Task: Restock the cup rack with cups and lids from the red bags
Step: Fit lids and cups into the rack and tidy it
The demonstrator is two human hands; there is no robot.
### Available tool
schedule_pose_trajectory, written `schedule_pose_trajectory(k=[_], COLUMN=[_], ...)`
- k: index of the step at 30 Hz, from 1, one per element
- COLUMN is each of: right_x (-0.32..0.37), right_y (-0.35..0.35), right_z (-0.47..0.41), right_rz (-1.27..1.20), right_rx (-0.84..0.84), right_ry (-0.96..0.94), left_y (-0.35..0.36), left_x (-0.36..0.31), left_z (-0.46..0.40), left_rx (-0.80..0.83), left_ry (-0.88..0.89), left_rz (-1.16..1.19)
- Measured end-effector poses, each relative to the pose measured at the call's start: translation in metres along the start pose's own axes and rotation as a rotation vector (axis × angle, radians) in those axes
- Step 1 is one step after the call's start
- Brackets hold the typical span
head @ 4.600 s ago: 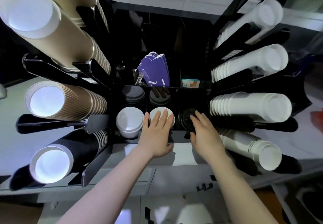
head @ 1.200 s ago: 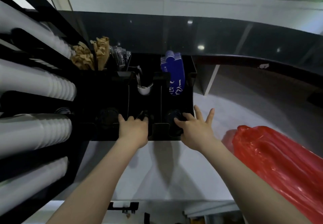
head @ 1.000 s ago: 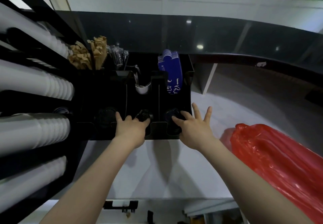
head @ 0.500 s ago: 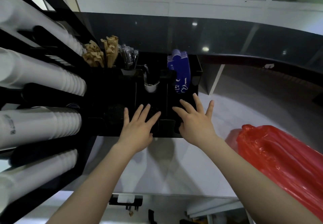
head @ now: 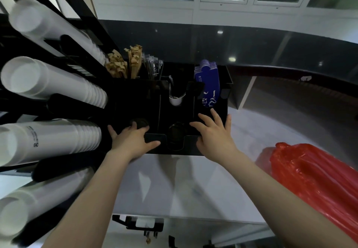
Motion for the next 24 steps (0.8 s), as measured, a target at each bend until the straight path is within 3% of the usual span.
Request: schedule_pose_trajectory(k=[5, 12, 17, 24], right_x=[-0.001, -0.006, -0.009, -0.011], right_y=[0.0, 0.002, 0.003, 0.001], right_z=[-0.002, 0.002, 0.004, 0.003], right_rz=[-0.008, -0.024, -0.038, -0.053], right_rx=[0.03, 0.055, 0.056, 0.07], right_ry=[0.013, 0.012, 0.006, 0.013], left_y=[0.0, 0.011, 0.004, -0.005], left_x=[0.004, -0.003, -0.006, 0.005], left_z=[-0.005, 0.003, -0.003, -0.017], left_rx=[0.056, -0.184, -0.179, 0.143], left_ry=[0.005, 0.048, 0.067, 0.018], left_rz=[0.01, 0.07, 0.024, 0.017])
Point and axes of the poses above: each hand's wrist, its own z-axis away from the middle knuckle, its own y-axis out of the palm, x = y × z, the point moved 3 cm from there along -z, towards the middle knuckle, and after that the axes turned 14 degrees about y, right-handed, at the moved point
